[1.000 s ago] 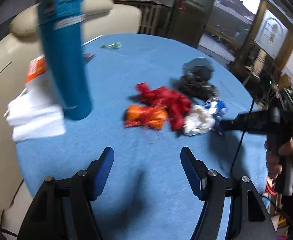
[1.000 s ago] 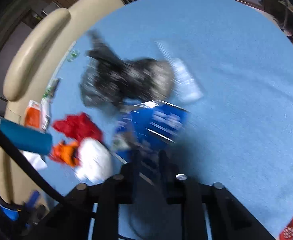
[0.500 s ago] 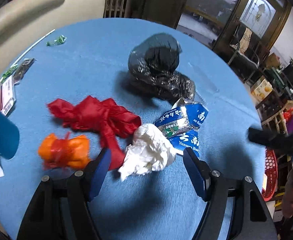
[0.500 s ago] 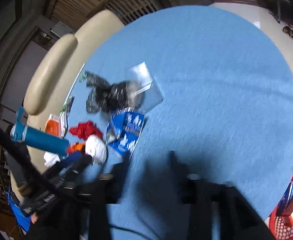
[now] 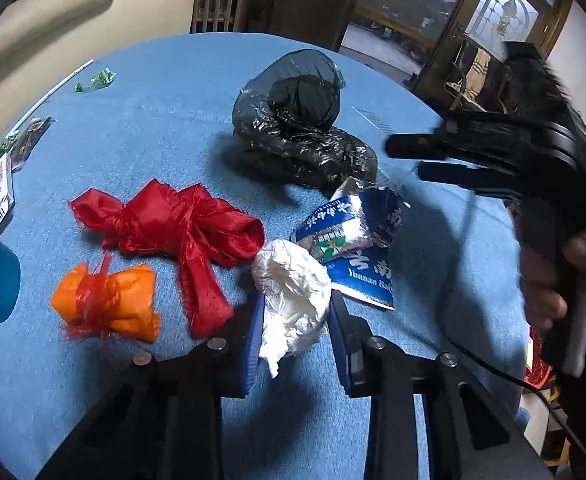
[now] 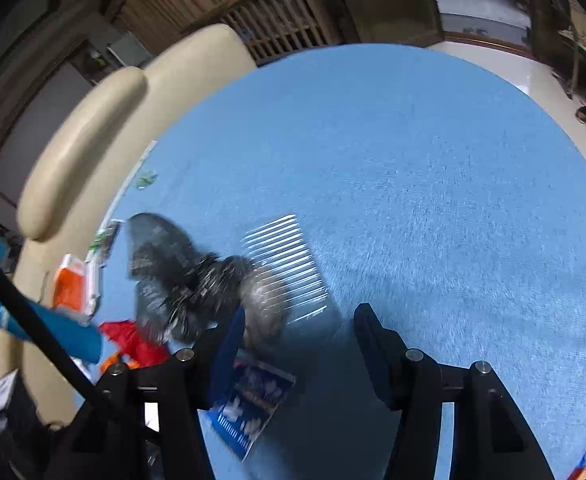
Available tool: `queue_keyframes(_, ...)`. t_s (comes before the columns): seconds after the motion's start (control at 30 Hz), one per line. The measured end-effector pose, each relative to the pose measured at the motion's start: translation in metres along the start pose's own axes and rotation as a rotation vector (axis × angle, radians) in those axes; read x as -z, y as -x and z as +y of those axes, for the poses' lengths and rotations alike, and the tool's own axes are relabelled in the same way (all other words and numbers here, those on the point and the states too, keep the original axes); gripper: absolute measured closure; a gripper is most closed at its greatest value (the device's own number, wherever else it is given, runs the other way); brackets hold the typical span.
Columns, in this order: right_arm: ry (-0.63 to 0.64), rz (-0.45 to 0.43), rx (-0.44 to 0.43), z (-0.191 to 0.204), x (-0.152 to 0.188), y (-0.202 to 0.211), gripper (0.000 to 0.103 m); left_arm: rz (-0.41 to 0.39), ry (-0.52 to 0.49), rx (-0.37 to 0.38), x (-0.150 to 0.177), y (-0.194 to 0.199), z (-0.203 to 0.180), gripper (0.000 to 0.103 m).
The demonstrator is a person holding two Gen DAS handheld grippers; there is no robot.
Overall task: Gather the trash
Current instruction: 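Grasp the clear plastic tray with the right tool while the left tool grasps the white tissue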
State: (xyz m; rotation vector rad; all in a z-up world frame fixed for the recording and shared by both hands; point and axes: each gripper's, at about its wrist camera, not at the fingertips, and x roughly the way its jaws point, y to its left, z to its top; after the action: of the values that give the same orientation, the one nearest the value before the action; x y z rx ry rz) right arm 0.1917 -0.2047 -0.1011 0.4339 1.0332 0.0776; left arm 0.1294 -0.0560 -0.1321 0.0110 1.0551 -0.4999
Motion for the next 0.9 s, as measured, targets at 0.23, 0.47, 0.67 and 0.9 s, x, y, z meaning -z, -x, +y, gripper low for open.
queue_keyframes(0.23, -0.017, -0.040, -0.055, -0.002, -0.010, 0.001, 0.032, -0.054, -0.026, 0.040, 0.021, 0.036, -0.008, 0.071)
queue_keyframes(0.47, 0.012, 0.018, -0.035, 0.000, -0.018, -0.021, 0.057, -0.061, -0.025, 0.101, 0.033, 0.060, -0.017, 0.071)
queue_keyframes(0.67, 0.017, -0.025, 0.002, -0.015, 0.004, 0.016, 0.058, -0.078, -0.048, 0.103, 0.042, 0.079, -0.026, 0.071)
queue_keyframes(0.9, 0.053, -0.129, 0.061, -0.035, 0.050, 0.097, 0.058, -0.118, -0.095, 0.092, 0.038, 0.099, -0.048, 0.071)
